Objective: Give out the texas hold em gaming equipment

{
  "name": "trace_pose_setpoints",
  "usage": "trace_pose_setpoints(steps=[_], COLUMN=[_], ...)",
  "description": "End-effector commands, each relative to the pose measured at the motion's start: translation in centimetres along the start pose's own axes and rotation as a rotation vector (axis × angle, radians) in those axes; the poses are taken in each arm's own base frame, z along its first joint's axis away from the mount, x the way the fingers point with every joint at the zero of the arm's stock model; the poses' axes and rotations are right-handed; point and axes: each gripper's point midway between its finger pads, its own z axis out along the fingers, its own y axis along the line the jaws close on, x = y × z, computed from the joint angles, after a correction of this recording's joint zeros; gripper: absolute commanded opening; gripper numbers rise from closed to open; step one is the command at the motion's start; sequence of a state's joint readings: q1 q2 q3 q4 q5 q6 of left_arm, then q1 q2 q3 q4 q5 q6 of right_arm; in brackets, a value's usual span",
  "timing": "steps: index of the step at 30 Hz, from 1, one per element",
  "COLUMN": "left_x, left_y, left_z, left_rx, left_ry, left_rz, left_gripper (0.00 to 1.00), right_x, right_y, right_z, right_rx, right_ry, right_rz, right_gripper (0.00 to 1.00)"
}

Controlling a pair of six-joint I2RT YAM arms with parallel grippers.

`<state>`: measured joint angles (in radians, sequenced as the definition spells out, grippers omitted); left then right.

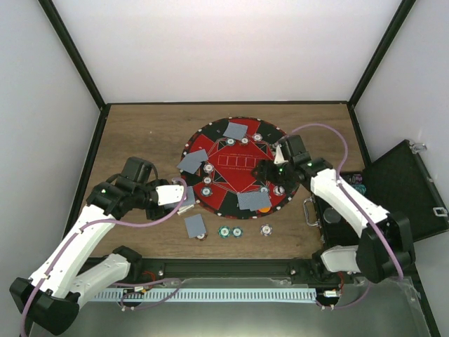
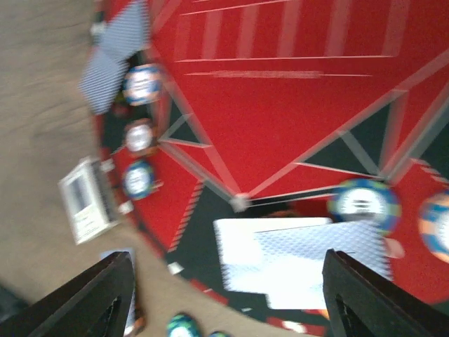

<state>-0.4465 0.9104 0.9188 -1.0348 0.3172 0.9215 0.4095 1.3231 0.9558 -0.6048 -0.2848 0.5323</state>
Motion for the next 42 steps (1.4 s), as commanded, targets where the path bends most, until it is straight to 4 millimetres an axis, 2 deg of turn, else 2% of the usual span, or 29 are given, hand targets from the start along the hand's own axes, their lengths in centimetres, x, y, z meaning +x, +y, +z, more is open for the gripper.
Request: trace_pose_setpoints(steps=[1,4,7,12,20,29,37,42], left_x=[-0.6,-0.7,-0.7,-0.6,-0.6,-0.7,-0.5,-0.5], left_y=[0.0,0.0,0.1,0.1,0.1,0.1,0.0,0.1], left_z=[-0.2,-0.2,-0.2,-0.2,-0.3,-0.4,-0.3,-0.3], left_rx=[0.006,0.008,0.005,0.003,0.002,0.0,-0.001,-0.006], left_ry=[-0.029,-0.032,-0.029,-0.024,-0.027,-0.029,-0.022,-0.02], left_rz=[0.011,0.005,0.004,0.004,0.008,0.01,0.012,0.018], left_gripper=[0.05,0.05,0.05,0.05,0.05,0.05,0.05,0.05], right_x=[0.3,2.3,4.1,6.7,9.3,10.5,10.7,11.1], right_y=[9.8,15.1,19.4,23.3,25.5,26.9,27.5,26.7], right_z=[-3.2,-3.9,-4.1,-3.2,-1.0,1.3,3.1,4.3], right_rx=[-0.382,-0.601,-0.727,-0.826,-0.845,-0.869,-0.881,-0.867], right_ry=[-0.001,0.071,0.126,0.218,0.302,0.369,0.417,0.439], right_rz=[-0.03,-0.049,-0.09,-0.124,-0.142,-0.137,-0.126,-0.118], right_gripper=[0.79,0.84,0.86,0.87,0.85,0.82,0.8,0.78])
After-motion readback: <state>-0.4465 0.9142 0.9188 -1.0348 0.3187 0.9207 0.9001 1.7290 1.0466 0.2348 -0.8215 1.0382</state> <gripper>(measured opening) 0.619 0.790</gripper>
